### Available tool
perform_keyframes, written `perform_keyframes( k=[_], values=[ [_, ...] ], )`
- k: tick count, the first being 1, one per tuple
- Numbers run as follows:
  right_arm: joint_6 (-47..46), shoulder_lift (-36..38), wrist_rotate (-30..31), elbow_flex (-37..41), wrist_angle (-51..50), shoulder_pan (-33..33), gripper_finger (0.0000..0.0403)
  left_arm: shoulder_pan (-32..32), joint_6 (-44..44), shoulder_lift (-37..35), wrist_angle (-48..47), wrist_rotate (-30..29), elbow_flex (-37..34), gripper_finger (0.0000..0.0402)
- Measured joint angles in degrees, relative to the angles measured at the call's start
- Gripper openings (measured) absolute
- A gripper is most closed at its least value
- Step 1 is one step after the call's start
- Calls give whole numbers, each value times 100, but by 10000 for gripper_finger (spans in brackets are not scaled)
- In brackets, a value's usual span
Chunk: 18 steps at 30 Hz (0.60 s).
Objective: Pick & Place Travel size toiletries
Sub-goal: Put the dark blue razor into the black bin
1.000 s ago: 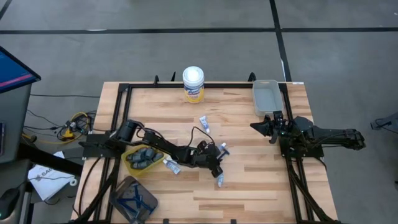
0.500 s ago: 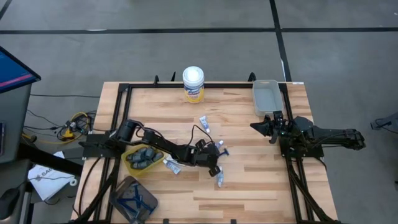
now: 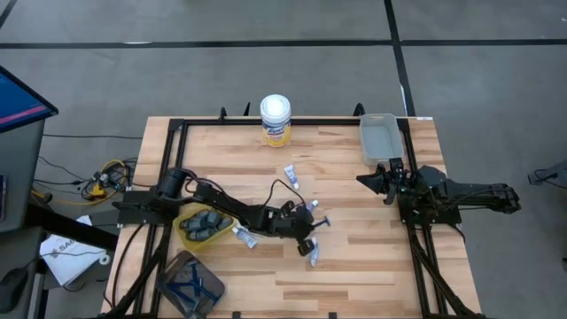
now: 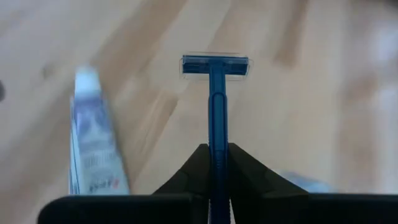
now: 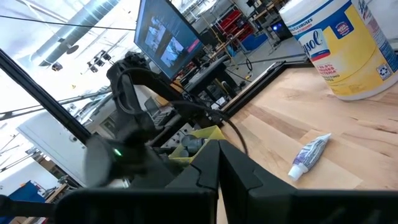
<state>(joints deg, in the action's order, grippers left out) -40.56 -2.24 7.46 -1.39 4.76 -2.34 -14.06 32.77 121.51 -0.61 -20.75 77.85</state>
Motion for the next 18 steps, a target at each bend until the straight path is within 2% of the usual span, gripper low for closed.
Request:
perform_keyframes(
  k=[3, 6, 10, 14, 18],
  values=[
    [0, 0, 0, 0, -3, 1, 0, -4, -358, -392, -35, 56, 8, 25],
    [0, 0, 0, 0, -3, -1, 0, -6, -519, -954, -304, 355, 8, 25],
    [0, 0, 0, 0, -4, -1, 0, -103, -363, -1845, -1332, 924, 17, 25],
    [0, 0, 4, 0, -3, -1, 0, -320, 215, -2714, -2781, 1271, 17, 25],
    [0, 0, -1, 0, -4, 0, 0, -727, 1389, -3461, -4327, 1371, 17, 26]
  ],
)
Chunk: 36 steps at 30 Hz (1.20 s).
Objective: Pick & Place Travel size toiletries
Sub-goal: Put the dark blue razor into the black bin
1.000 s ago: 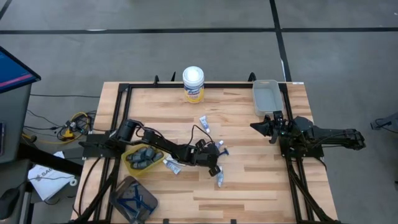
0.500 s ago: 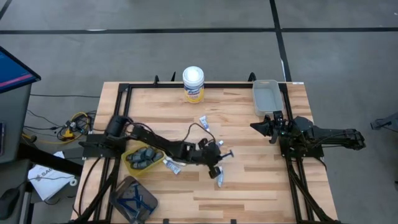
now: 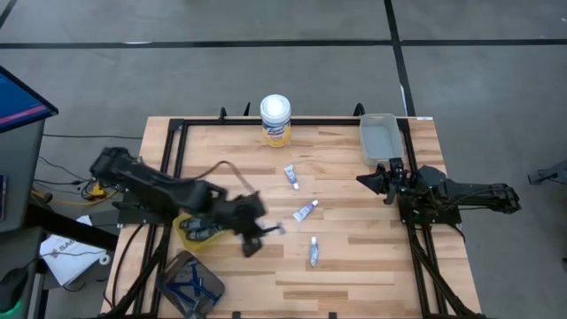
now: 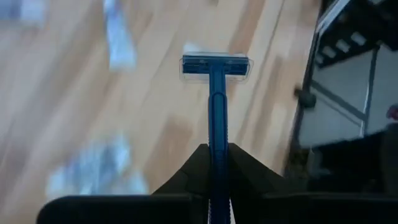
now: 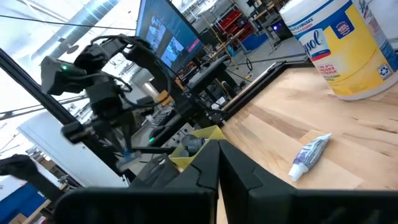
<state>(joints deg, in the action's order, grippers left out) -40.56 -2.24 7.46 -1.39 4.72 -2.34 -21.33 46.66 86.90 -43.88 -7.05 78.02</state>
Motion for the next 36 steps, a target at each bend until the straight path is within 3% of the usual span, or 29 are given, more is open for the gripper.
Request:
perform_keyframes(
  k=[6, 12, 16, 22, 36],
  values=[
    [0, 0, 1, 0, 1, 1, 0, -972, 1942, -783, -1569, 167, 0, 26],
    [0, 0, 1, 0, 4, -1, 0, -2068, 3396, -930, -2301, 199, 0, 27],
    [0, 0, 1, 0, 5, -1, 0, -2632, 3612, -810, -2284, 304, -114, 27],
    [0, 0, 1, 0, 1, -1, 0, -3123, 3824, -577, -2164, 1198, -450, 33],
    [0, 0, 1, 0, 1, -1, 0, -3328, 3598, -458, -624, 1383, -1569, 35]
  ],
)
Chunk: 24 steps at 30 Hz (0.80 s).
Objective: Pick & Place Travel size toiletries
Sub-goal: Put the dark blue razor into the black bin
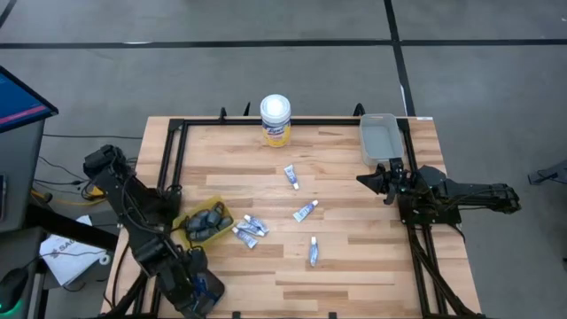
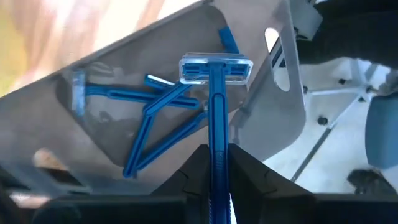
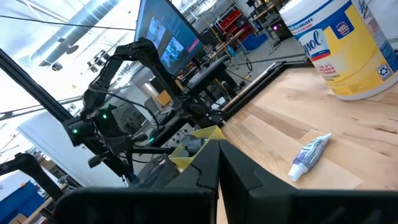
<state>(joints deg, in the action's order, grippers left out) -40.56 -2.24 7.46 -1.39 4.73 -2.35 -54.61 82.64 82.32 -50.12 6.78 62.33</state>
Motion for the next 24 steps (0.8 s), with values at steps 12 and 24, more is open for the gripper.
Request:
perform_keyframes(
  k=[12, 24],
  values=[
    [0, 0, 0, 0, 0, 1, 0, 101, -1138, 0, 831, 169, -815, 39],
    [0, 0, 0, 0, 0, 0, 0, 431, -3594, -2, 1167, 317, -1167, 47]
  ],
)
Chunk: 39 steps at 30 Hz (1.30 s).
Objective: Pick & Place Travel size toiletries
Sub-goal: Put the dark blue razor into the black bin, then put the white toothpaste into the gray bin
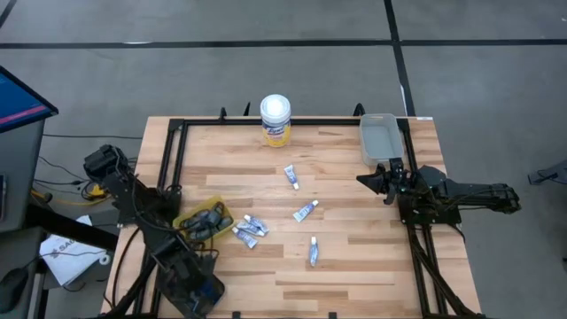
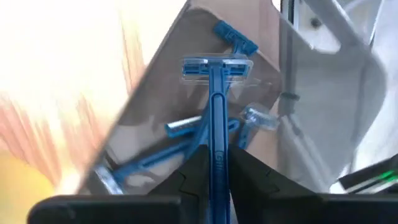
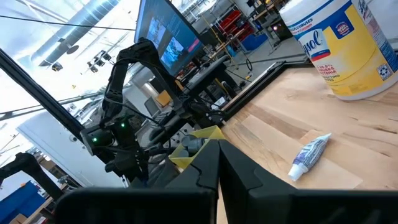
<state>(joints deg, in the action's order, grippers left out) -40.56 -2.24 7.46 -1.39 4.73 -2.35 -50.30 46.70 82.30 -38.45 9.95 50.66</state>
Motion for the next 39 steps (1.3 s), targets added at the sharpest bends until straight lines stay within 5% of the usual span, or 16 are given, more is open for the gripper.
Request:
perform_keyframes(
  k=[9, 20, 39],
  values=[
    [0, 0, 0, 0, 0, 1, 0, 100, -1367, 0, 172, 0, -183, 50],
    [0, 0, 0, 0, 0, 0, 0, 100, -1489, 0, 240, 0, -320, 85],
    [0, 0, 0, 0, -2, 2, 0, 954, 331, -1213, 1960, -191, -320, 116]
  ],
)
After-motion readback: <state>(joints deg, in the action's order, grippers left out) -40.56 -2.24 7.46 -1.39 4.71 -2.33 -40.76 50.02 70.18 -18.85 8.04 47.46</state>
